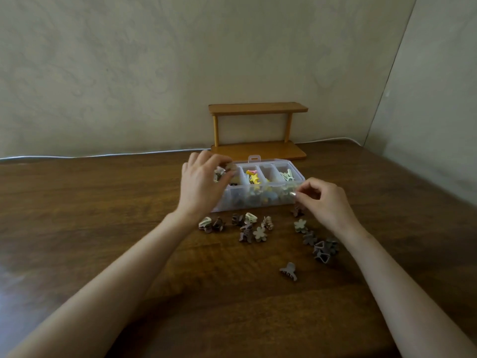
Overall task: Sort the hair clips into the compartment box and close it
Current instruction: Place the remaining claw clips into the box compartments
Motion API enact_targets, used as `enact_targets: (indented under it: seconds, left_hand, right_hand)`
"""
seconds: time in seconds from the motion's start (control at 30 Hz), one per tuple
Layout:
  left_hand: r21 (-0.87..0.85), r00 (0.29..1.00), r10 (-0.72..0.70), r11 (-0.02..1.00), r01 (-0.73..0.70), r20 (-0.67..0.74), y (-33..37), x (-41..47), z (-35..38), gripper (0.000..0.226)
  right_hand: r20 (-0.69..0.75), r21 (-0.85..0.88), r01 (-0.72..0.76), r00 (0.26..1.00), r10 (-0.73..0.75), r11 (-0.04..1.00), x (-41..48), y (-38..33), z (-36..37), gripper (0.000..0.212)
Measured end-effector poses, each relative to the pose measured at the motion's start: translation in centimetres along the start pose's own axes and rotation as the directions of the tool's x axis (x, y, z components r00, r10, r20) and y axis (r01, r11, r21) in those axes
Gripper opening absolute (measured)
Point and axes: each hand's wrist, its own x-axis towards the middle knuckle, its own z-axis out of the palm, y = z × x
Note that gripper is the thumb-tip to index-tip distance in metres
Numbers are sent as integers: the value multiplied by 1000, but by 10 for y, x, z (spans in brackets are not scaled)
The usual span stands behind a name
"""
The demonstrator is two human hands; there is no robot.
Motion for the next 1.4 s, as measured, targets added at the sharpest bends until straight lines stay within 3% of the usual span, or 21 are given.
enact_targets:
  seconds: [0.23, 0.33, 0.47, 0.6, 0.77, 0.93, 1.07, 1.17, 1.3, 1.4]
  left_hand:
    - [38, 975, -117, 993, 112, 187, -30, 7, -3, 21]
    - [36, 982, -49, 998, 44, 183, -34, 9, -8, 28]
    - [111, 928, 67, 987, -115, 365, -40, 8, -12, 41]
    - [198, 952, 143, 960, -200, 270, -40, 8, -15, 30]
    - [166, 923, 95, 972, -167, 372, -42, 7, -11, 44]
    - [160, 948, 172, 962, -219, 266, -42, 6, -12, 34]
    - [86, 920, 149, 978, -192, 363, -39, 5, -12, 53]
    - [112, 885, 131, 973, -200, 446, -39, 7, -12, 52]
    - [110, 930, 207, 962, -250, 304, -37, 2, -10, 49]
    - [61, 952, 218, 970, -236, 216, -36, 1, -12, 41]
  right_hand:
    - [14, 8, -14, 1000, 14, 1000, 1, 3, 0, 2]
    - [21, 13, -17, 1000, 16, 1000, 1, 3, -1, 2]
    - [31, 16, -21, 999, 21, 1000, 1, 2, -2, 3]
    - [42, 5, -21, 999, 21, 1000, 1, 2, -3, 2]
    - [48, -3, -20, 999, 20, 1000, 0, 1, -3, 3]
    - [28, -60, -25, 999, 27, 998, 1, 3, -6, 3]
    - [16, -189, -115, 993, 120, 975, 5, 10, -9, 6]
    - [84, -260, -166, 977, 194, 951, 6, 13, -7, 15]
    - [156, -287, -196, 956, 248, 938, 6, 13, -3, 28]
    - [176, -330, -163, 957, 231, 930, 5, 13, 0, 24]
